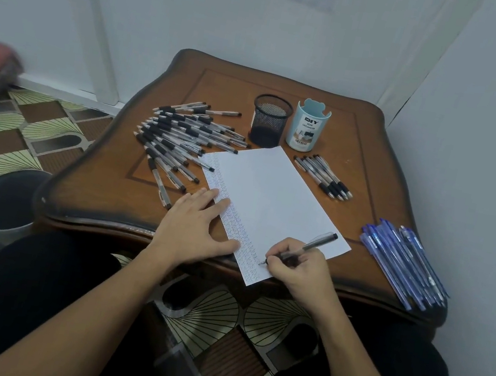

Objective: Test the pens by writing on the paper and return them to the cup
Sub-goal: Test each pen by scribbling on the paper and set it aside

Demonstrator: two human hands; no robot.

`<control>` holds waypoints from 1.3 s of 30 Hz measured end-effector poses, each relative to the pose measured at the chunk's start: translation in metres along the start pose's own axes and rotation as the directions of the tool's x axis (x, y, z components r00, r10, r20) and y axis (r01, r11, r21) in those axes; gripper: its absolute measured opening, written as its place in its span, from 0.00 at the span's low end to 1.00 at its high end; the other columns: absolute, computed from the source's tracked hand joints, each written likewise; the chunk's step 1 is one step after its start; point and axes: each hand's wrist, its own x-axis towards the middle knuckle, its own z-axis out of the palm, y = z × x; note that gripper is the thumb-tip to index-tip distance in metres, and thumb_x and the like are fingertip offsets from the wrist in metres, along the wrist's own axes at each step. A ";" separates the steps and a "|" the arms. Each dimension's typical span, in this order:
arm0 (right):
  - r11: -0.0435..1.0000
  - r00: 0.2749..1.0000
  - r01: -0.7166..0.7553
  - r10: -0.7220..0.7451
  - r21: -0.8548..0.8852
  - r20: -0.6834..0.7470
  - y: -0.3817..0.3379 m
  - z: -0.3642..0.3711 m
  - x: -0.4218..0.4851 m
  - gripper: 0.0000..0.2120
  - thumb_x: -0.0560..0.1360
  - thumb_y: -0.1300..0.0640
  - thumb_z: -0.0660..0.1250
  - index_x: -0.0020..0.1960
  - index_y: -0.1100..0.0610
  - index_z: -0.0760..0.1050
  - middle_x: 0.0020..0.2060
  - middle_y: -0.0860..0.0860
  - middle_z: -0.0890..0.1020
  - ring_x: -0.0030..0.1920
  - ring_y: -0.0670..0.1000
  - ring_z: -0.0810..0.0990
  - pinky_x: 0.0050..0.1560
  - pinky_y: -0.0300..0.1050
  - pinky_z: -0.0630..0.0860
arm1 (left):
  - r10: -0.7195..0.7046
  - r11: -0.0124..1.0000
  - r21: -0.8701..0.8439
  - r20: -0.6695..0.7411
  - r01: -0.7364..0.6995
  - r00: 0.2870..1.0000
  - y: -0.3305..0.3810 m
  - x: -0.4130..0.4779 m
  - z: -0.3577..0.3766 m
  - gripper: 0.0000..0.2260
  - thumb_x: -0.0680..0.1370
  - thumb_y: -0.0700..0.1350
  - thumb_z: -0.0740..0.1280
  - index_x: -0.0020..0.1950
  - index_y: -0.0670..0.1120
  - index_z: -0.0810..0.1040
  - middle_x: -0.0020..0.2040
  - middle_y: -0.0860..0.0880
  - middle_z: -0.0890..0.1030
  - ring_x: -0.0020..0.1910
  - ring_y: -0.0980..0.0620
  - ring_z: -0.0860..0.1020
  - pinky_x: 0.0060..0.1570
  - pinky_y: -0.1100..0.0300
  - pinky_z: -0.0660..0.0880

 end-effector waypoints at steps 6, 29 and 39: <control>1.000 1.000 0.006 -0.006 -0.019 0.005 0.000 0.001 -0.001 0.05 0.65 0.55 0.70 0.37 0.56 0.81 0.29 0.48 0.78 0.32 0.46 0.73 0.34 0.41 0.66 | -0.003 1.000 0.000 0.007 0.003 1.000 -0.001 0.001 0.001 0.47 0.63 0.77 0.48 0.77 0.55 0.60 0.79 0.51 0.57 0.78 0.49 0.52 0.75 0.50 0.48; 1.000 1.000 0.015 -0.014 0.003 -0.011 0.002 0.000 0.000 0.02 0.65 0.55 0.69 0.35 0.51 0.80 0.29 0.47 0.78 0.33 0.47 0.73 0.36 0.43 0.66 | -0.002 1.000 0.004 0.008 0.002 1.000 0.000 0.000 0.000 0.47 0.63 0.77 0.47 0.77 0.55 0.60 0.79 0.51 0.57 0.78 0.49 0.52 0.75 0.50 0.48; 1.000 1.000 0.017 -0.016 0.022 -0.021 0.001 0.001 -0.001 0.02 0.65 0.58 0.69 0.34 0.54 0.81 0.29 0.47 0.79 0.33 0.44 0.74 0.34 0.39 0.68 | -0.003 1.000 0.015 0.013 0.002 1.000 -0.001 0.001 0.001 0.47 0.64 0.77 0.47 0.77 0.55 0.60 0.79 0.51 0.56 0.78 0.50 0.52 0.76 0.50 0.48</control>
